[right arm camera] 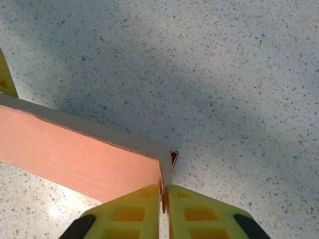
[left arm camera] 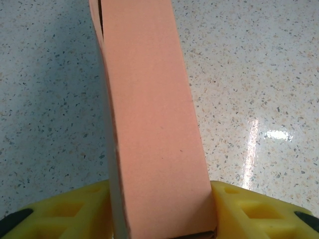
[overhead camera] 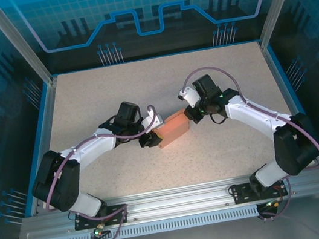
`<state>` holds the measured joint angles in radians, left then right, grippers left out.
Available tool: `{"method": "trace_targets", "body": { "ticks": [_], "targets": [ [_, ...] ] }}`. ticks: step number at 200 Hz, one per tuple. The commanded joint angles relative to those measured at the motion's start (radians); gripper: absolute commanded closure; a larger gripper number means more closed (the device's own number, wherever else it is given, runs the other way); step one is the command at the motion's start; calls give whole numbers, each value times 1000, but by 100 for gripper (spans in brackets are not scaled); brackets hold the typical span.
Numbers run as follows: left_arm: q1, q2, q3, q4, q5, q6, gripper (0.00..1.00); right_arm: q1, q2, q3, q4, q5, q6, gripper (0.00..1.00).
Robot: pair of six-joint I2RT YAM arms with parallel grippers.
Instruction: Fold the paper box
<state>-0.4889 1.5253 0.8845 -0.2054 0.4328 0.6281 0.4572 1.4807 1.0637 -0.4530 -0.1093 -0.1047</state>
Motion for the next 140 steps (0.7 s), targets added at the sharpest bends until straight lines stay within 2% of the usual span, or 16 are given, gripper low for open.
{"method": "trace_targets", "body": {
  "ticks": [1,52,140],
  "targets": [
    [-3,12,27,-26,-17,1,50,-6,4,42,-50,-26,37,90],
    [-5,17,33,-32,-32,-5,50,-6,9,73,-111,-31,168,91],
    [-7,18,35,-34,-43,-21,50,27,41,87,-123,-7,284,91]
  ]
}}
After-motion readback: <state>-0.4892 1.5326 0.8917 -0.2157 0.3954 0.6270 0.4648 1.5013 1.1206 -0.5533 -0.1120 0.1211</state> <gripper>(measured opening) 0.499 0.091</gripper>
